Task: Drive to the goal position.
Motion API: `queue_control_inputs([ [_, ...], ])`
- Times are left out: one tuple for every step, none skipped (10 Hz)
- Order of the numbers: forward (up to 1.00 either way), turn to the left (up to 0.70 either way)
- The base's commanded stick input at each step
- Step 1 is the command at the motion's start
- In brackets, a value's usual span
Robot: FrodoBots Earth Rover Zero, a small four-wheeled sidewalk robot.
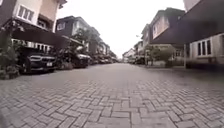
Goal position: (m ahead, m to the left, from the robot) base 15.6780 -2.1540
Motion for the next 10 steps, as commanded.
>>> queue_control_inputs([
  [0.7, 0.0],
  [0.7, 0.0],
  [0.7, 0.0],
  [0.7, 0.0],
  [0.7, 0.0],
  [0.7, 0.0],
  [0.7, 0.0],
  [0.7, 0.0],
  [0.7, 0.0],
  [0.7, 0.0],
])
